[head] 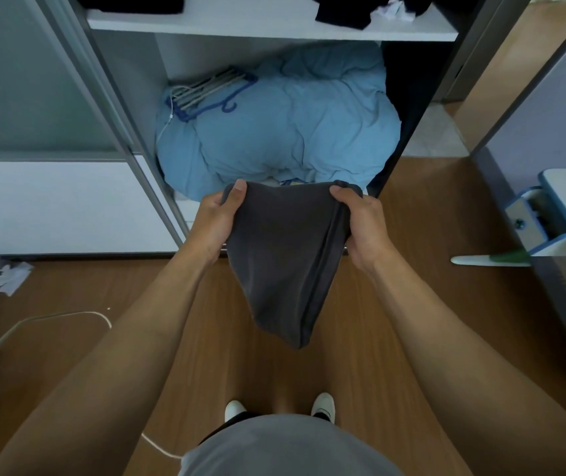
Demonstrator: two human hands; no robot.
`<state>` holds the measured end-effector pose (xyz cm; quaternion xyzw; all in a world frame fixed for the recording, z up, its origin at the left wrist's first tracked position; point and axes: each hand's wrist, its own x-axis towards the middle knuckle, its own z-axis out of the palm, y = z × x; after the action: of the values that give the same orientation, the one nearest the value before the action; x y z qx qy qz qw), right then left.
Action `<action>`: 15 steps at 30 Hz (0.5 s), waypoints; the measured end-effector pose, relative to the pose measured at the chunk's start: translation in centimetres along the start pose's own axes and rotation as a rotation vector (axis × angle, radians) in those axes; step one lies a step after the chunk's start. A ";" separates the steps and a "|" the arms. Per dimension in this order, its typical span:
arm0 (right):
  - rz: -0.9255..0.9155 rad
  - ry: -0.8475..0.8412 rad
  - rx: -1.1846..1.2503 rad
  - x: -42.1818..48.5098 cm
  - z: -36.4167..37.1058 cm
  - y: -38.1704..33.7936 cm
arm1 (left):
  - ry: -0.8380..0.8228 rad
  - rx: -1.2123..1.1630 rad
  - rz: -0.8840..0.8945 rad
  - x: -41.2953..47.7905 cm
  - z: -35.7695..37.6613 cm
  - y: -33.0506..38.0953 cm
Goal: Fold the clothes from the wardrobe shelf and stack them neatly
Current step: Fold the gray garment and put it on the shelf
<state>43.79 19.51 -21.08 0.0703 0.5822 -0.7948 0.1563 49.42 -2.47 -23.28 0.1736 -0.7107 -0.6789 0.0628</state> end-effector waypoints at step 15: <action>-0.062 -0.066 -0.130 0.0 -2.4 -1.2 | -0.059 -0.190 0.031 0.8 1.7 -1.6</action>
<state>43.22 22.08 -20.77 0.0157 0.6288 -0.7618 0.1550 48.40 -1.12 -25.14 0.1357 -0.6471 -0.7471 0.0683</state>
